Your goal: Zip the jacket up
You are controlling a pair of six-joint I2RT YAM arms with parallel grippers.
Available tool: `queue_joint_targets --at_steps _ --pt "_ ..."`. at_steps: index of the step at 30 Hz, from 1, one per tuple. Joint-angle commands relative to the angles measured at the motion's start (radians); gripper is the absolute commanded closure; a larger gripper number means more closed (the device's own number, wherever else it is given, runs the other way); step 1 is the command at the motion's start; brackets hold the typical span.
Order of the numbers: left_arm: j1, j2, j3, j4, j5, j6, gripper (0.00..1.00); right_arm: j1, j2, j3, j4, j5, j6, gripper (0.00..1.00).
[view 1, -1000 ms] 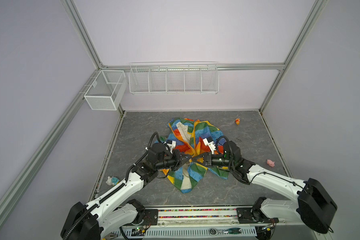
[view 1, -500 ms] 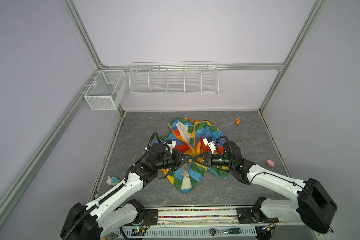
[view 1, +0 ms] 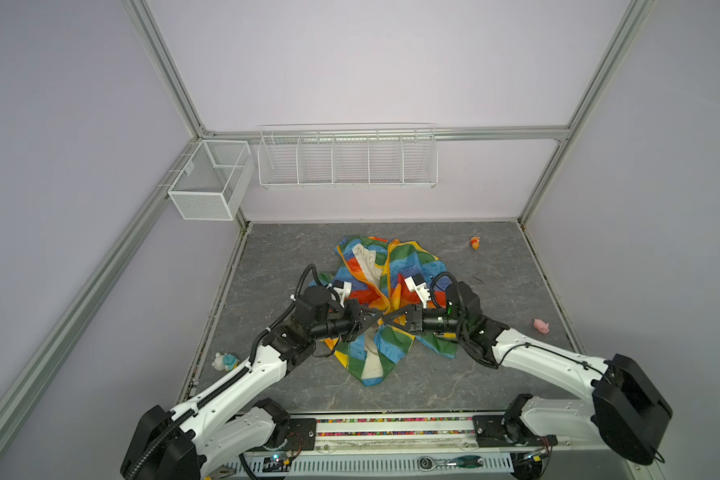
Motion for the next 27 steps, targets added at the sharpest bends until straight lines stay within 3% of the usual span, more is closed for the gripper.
queue_joint_targets --at_steps 1,27 --pt "-0.005 -0.019 0.050 0.006 0.034 0.007 1.00 0.012 0.015 -0.008 0.054 -0.022 0.004 0.80" --pt "-0.005 -0.020 0.051 0.007 0.034 0.004 1.00 0.028 0.029 -0.011 0.067 -0.015 0.002 0.86"
